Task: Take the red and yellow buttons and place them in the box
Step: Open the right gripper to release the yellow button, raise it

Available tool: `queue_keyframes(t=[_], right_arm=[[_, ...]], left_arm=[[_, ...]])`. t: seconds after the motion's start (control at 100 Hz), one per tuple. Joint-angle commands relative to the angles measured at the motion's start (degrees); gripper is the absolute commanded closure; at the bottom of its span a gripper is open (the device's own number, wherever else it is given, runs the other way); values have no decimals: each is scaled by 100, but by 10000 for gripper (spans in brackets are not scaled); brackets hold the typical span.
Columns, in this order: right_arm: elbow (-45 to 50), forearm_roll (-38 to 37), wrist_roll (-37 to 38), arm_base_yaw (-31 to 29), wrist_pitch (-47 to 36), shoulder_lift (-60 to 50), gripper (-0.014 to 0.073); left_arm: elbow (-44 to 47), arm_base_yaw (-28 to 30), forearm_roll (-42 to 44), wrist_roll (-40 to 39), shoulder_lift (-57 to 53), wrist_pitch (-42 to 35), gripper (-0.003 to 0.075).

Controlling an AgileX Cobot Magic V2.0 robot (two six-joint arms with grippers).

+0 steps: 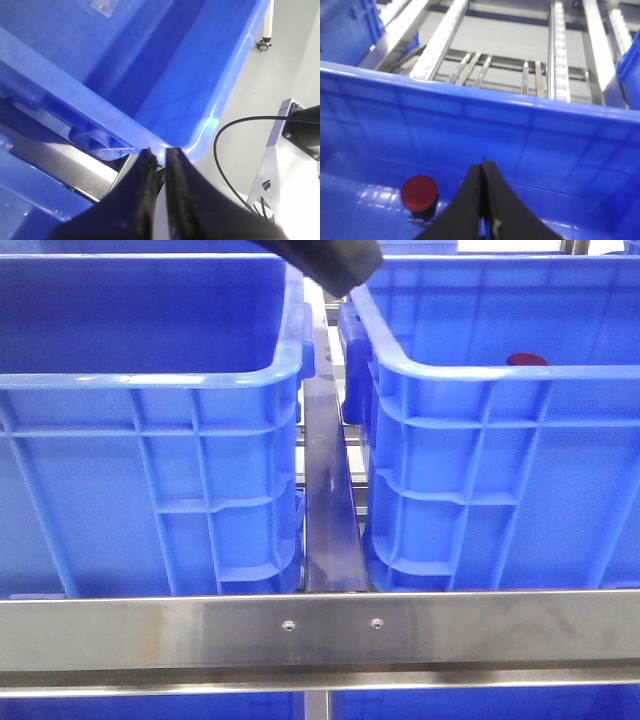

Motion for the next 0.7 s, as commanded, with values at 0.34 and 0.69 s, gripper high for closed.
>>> queue_keyframes(t=[0.34, 0.69], right_arm=[[859, 662, -48, -42, 129, -1985, 664], [1652, 662, -48, -42, 154, -3418, 664]], left_arm=[[616, -45, 198, -130, -1035, -1359, 740], [2367, -45, 498, -130, -2427, -3240, 740]])
